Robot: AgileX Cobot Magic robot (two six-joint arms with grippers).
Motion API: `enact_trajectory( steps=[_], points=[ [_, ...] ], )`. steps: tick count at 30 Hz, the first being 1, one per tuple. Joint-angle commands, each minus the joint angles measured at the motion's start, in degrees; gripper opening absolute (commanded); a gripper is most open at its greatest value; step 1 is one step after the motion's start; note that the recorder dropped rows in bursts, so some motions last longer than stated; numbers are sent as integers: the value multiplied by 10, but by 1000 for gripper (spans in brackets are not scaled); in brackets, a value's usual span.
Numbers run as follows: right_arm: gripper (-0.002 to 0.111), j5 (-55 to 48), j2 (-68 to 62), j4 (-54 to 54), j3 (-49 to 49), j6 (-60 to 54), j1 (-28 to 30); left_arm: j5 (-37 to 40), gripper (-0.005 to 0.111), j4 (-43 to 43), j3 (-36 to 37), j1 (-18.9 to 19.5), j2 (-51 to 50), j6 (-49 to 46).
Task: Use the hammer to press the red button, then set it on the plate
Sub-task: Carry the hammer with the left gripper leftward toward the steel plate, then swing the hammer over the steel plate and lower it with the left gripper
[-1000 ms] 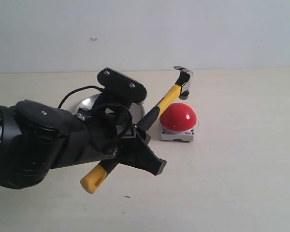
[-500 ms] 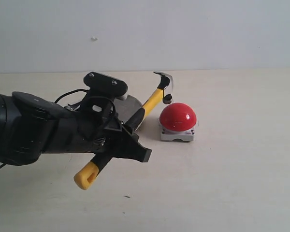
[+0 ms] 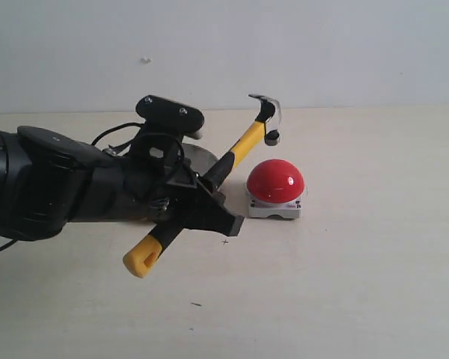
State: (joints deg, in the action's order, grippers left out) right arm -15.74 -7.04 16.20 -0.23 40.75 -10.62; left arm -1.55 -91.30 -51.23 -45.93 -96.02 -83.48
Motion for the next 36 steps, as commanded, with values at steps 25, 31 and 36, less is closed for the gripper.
enact_trajectory(
  steps=[25, 31, 36],
  points=[
    [0, -5, 2, 1, 2, -2, -1, 40, 0, -44, -32, 1, 58, 4],
    [0, -5, 2, 1, 2, -2, -1, 7, 0, -53, -29, 1, 147, 4],
    [0, -5, 2, 1, 2, -2, -1, -40, 0, -62, -14, 1, 175, 4]
  ],
)
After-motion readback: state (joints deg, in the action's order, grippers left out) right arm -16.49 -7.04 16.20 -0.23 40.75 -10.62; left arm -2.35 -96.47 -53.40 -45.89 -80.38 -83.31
